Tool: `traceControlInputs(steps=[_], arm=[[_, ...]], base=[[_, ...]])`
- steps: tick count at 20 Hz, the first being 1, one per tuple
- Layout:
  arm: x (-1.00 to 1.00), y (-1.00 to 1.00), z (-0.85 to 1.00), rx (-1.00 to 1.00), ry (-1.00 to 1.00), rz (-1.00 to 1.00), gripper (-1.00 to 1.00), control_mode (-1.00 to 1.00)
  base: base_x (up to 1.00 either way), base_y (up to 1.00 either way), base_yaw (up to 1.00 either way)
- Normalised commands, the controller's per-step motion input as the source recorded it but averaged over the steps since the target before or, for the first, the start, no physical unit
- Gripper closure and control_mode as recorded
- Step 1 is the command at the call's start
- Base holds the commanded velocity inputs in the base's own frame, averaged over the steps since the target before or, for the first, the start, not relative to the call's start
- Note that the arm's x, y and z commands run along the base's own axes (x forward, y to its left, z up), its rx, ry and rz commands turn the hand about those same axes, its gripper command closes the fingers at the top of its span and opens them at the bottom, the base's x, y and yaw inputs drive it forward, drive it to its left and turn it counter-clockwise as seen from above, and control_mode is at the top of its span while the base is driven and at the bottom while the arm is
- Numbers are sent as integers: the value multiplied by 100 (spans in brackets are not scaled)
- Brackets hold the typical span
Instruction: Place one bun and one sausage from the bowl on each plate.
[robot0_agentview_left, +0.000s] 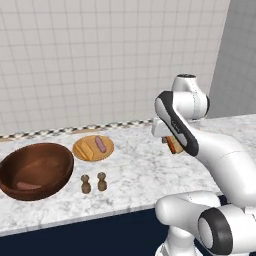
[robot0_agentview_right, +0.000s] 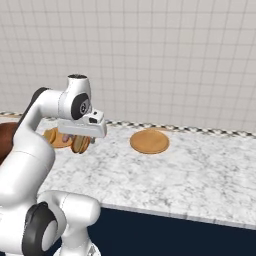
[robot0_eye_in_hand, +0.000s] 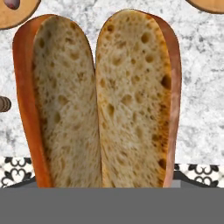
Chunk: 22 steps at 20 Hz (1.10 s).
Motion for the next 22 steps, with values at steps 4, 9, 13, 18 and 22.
traceControlInputs(steps=[4,9,13,18,22], arm=[[0,0,0,0,0,0,100,100],[0,0,0,0,0,0,100,100],[0,0,0,0,0,0,100,100],[8,-4,0,0,0,1,100,-100],[46,-86,-2,0,0,1,100,-100]], base=[[0,40,0],[18,1,0],[35,3,0],[23,0,0],[0,0,0]])
